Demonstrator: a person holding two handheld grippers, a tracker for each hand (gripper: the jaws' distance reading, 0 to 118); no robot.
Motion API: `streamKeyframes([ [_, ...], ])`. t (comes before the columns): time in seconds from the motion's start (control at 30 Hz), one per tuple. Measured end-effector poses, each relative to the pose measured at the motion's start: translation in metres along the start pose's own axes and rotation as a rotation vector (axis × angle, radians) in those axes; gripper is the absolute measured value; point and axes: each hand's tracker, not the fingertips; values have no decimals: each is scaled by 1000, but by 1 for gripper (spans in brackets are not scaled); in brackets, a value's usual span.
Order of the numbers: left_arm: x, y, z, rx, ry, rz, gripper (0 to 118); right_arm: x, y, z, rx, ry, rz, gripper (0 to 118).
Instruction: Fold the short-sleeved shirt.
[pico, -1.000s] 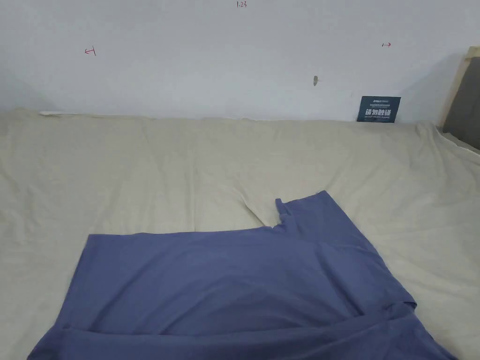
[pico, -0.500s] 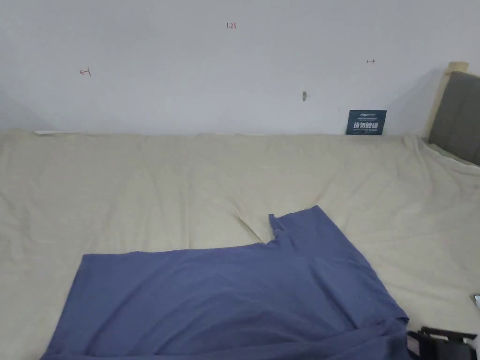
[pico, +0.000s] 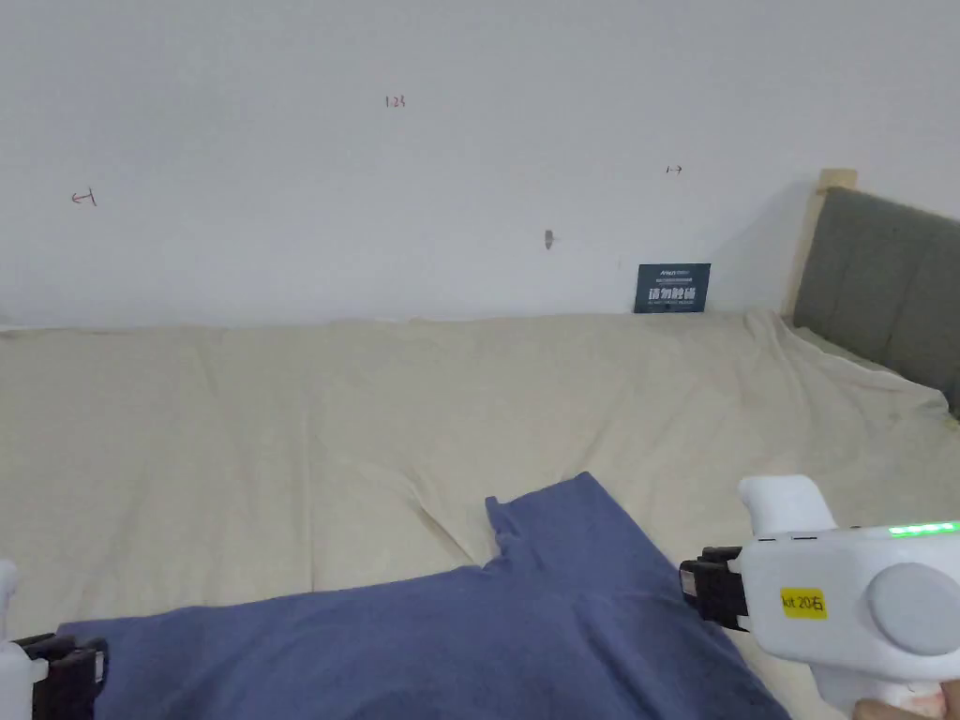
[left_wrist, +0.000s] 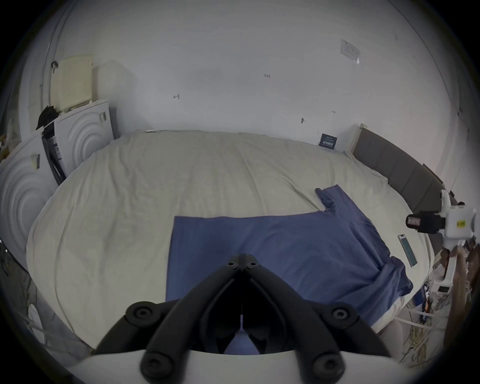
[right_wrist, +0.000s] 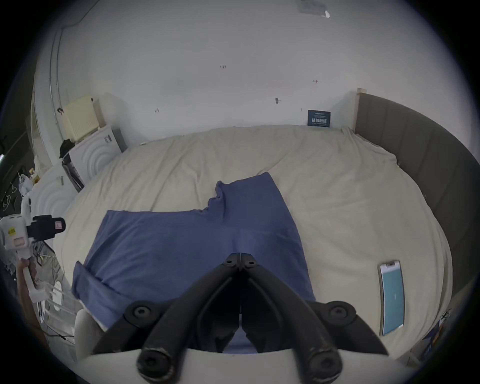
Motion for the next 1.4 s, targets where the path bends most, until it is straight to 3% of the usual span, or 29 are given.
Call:
streamKeyframes([
  [0.17, -6, 10, -34, -22, -14, 37, 0, 39, 47, -87, -85, -21, -58, 0],
  [0.2, -9, 11, -39, -34, -18, 53, 0, 47, 56, -105, -111, -12, -79, 10],
  [0.3, -15, 11, -51, -45, 17, 55, 0, 61, 78, -151, -197, -66, -124, 100],
  [0.57, -30, 10, -77, -95, 63, 78, 0, 87, 77, -243, -355, -164, -183, 99],
  [0.67, -36, 7, -83, -112, 71, 73, 0, 86, 69, -253, -368, -162, -131, 90],
  [0.7, -37, 7, -84, -119, 76, 74, 0, 79, 65, -246, -357, -187, -84, 80],
  [0.73, -39, 6, -85, -120, 80, 76, 0, 74, 67, -241, -348, -193, -72, 56],
  [0.77, -40, 6, -86, -122, 86, 81, 0, 68, 69, -237, -337, -196, -38, 16],
  [0.8, -40, 6, -85, -124, 90, 88, 0, 63, 72, -233, -332, -167, -18, 16],
  [0.83, -41, 6, -85, -122, 92, 93, 0, 61, 73, -232, -337, -153, -27, 1],
  [0.87, -42, 6, -85, -120, 93, 97, 0, 55, 74, -233, -348, -221, -4, 0],
  [0.93, -45, 8, -83, -115, 96, 105, 0, 52, 73, -236, -362, -196, 42, 0],
  [1.07, -56, 17, -80, -117, 114, 103, 0, 60, 81, -217, -330, -170, -75, 0],
  [1.23, -74, 33, -85, -115, 140, 119, 0, 60, 85, -190, -285, -153, -61, 0],
  [1.27, -78, 36, -89, -120, 125, 117, 6, 60, 84, -187, -274, -148, -61, 0],
  [1.33, -85, 40, -103, -153, 118, 122, 65, 60, 82, -184, -274, -142, -69, 0],
  [1.37, -89, 39, -113, -193, 138, 128, 83, 60, 83, -186, -277, -140, -75, 0],
  [1.4, -91, 38, -124, -230, 180, 123, 86, 59, 81, -185, -274, -138, -74, 0],
])
